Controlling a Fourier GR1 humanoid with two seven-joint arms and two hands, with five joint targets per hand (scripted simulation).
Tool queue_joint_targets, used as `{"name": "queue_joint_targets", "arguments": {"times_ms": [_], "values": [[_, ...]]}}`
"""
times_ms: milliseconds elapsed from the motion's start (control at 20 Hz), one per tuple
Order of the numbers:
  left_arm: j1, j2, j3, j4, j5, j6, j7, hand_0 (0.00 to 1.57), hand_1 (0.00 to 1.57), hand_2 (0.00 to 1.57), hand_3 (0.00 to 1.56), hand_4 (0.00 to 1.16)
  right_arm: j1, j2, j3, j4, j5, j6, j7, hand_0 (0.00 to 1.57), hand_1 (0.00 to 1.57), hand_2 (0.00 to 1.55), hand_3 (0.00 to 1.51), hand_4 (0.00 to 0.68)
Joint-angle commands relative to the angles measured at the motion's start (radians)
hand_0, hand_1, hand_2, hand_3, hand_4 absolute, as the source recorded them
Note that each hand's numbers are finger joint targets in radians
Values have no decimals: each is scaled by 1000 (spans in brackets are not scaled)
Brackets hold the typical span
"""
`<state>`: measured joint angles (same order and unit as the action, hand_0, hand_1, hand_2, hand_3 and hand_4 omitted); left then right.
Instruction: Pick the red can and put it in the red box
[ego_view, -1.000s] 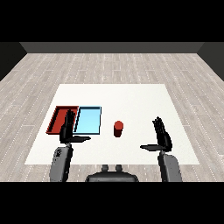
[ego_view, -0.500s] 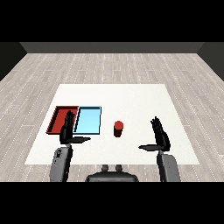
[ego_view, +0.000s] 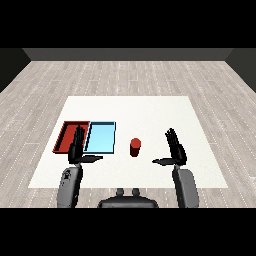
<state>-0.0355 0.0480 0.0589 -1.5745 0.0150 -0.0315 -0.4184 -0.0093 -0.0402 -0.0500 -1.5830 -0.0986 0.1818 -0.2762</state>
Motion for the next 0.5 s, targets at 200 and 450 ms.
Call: {"name": "queue_joint_targets", "arguments": {"times_ms": [200,450], "values": [[62,27,5,-95,45,-49,37,0,0,0,0,0,-99,39,57,168,1,-57,-47,0,0,0,0,0],[28,-19,-15,-36,15,8,23,0,0,0,0,0,-101,38,40,263,-25,-4,-104,0,0,0,0,0]]}}
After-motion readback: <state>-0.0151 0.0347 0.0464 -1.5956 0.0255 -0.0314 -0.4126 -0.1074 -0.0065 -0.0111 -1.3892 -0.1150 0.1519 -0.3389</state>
